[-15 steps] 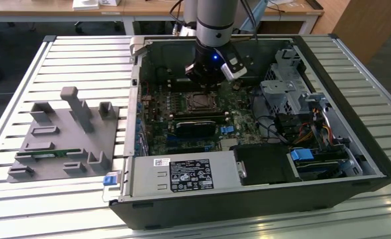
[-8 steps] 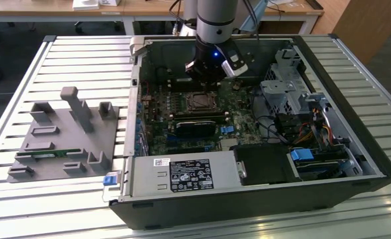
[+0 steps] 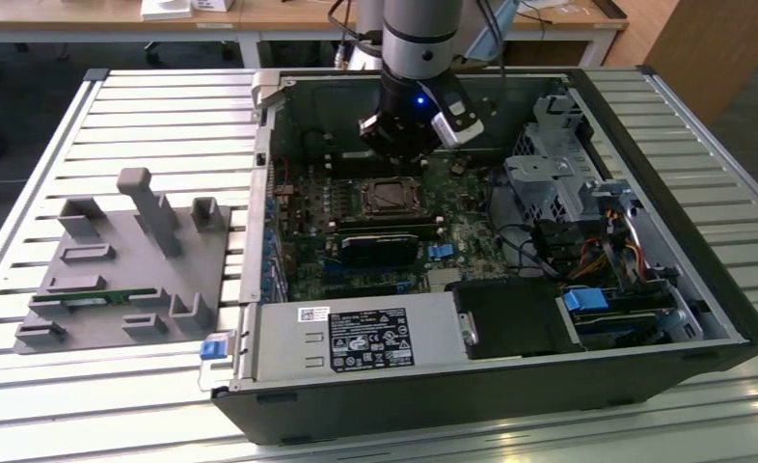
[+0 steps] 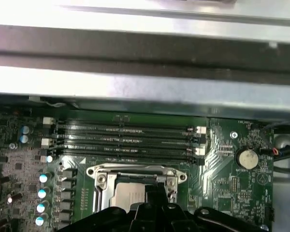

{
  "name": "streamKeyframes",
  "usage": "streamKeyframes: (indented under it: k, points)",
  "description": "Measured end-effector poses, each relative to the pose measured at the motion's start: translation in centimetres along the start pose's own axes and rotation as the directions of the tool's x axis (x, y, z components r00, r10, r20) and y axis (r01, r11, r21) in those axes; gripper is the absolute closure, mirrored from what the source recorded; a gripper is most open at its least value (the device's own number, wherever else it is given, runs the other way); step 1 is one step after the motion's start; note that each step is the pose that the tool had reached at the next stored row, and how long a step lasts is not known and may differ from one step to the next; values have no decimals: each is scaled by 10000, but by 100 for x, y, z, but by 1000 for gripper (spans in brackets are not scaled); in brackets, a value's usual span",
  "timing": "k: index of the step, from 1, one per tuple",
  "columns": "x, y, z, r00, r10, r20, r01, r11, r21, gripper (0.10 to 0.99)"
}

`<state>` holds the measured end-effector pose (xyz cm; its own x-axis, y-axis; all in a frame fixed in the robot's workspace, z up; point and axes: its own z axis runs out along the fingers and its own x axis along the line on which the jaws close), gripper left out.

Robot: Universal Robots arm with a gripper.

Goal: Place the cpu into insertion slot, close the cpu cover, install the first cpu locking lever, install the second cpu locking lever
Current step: 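Install the second cpu locking lever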

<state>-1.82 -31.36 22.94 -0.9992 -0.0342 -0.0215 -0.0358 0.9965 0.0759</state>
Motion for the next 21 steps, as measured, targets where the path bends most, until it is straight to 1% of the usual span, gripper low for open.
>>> streamKeyframes:
  k: [3, 6, 12, 15, 19, 21]
  points:
    - [3, -69, -5, 10000, 1, 0, -1, 10000, 0, 980]
    - [6, -155, -12, 10000, 1, -2, -1, 10000, -1, 980]
    - [9, -247, -19, 10000, 1, -2, -1, 10000, -1, 980]
    - [9, -265, -27, 10000, 2, -3, -2, 10000, 1, 980]
    - [6, -274, -75, 10000, 4, -39, -4, 10000, -2, 980]
    - [6, -280, -85, 10000, 6, -44, -6, 10000, -52, 980]
